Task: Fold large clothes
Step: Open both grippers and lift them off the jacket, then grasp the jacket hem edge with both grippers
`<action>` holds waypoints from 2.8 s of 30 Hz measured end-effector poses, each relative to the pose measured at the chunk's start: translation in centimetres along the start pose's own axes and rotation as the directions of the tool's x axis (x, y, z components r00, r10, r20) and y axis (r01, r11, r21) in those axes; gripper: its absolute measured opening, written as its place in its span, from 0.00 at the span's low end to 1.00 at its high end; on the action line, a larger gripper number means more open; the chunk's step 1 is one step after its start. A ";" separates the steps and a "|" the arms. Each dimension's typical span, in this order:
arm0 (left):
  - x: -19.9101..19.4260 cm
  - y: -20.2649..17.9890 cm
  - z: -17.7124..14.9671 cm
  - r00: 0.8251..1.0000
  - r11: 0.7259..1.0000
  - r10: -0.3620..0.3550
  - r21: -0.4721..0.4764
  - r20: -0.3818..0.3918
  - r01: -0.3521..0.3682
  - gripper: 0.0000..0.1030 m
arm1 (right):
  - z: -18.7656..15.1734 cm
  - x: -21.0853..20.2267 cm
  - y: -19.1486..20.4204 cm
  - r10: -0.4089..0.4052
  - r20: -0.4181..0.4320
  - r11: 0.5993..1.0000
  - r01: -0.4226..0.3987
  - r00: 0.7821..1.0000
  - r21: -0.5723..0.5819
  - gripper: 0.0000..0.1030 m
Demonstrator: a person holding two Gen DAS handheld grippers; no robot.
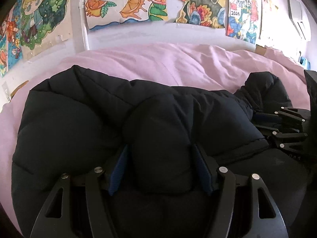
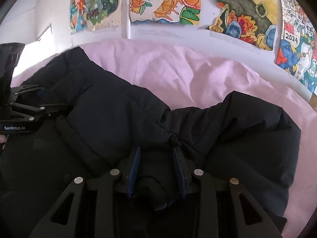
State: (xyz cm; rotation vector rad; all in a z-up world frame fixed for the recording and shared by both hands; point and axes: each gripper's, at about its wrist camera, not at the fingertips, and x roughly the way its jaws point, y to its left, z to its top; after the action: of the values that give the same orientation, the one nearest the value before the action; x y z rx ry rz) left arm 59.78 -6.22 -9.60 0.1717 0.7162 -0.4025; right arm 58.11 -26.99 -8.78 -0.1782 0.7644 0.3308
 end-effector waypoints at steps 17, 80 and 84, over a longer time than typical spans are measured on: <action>-2.5 -2.2 0.2 0.982 0.979 0.181 0.084 0.050 -0.185 0.80 | 0.9 -2.5 0.9 -0.074 0.019 0.997 0.075 0.997 -0.032 0.41; -41.2 -14.3 -14.5 0.999 0.998 0.037 0.049 0.010 -0.037 0.86 | -11.0 -43.4 19.9 -0.107 0.056 0.994 0.106 0.993 0.016 1.00; -39.2 -14.8 -16.6 0.998 0.998 0.033 0.061 -0.062 -0.029 0.86 | -12.8 -41.8 20.1 -0.084 -0.005 0.996 0.084 0.996 -0.001 1.00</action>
State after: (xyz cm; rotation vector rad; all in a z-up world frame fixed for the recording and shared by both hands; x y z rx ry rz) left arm 16.91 -3.18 3.98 0.2527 0.7628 -0.3906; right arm 14.53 -21.24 10.76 -0.2110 0.7598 0.2510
